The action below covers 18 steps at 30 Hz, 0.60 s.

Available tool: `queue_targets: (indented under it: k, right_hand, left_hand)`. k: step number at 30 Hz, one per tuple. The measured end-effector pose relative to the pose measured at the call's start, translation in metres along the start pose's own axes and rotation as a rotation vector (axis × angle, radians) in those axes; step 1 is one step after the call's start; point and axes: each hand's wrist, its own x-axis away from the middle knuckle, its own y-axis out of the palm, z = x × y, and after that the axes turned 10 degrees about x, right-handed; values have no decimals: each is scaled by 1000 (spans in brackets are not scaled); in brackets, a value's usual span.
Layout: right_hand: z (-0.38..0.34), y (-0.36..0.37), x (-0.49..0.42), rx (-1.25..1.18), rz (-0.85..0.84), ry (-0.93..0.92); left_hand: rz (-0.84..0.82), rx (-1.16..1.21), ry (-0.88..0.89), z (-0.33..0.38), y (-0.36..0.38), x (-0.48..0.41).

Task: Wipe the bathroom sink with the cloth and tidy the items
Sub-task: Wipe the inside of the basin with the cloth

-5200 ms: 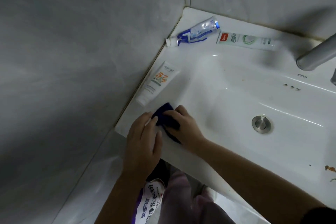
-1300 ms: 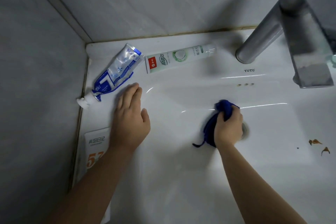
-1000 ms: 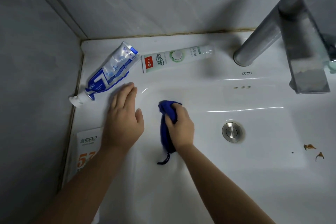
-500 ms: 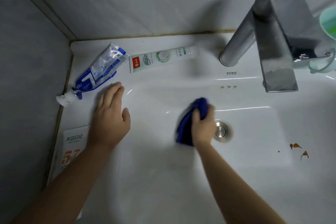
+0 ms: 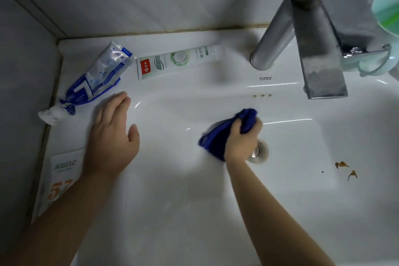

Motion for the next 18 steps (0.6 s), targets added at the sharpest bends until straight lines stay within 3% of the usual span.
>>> queue_targets:
  k: [4, 6, 9, 11, 13, 18]
  right_hand:
    - [9, -11, 2, 183, -199, -208]
    - [18, -25, -15, 329, -144, -265]
    - [17, -20, -12, 394, -52, -179]
    - [6, 4, 20, 449, -168, -215]
    - [1, 29, 63, 506, -365, -399]
    - [0, 40, 75, 246, -573, -424]
  left_hand:
    - [12, 12, 15, -2, 1, 0]
    - [12, 18, 10, -3, 1, 1]
    - [11, 15, 11, -2, 2, 0]
    - [15, 16, 16, -3, 2, 0]
    - [22, 17, 26, -3, 1, 0]
    - [11, 28, 11, -3, 1, 0]
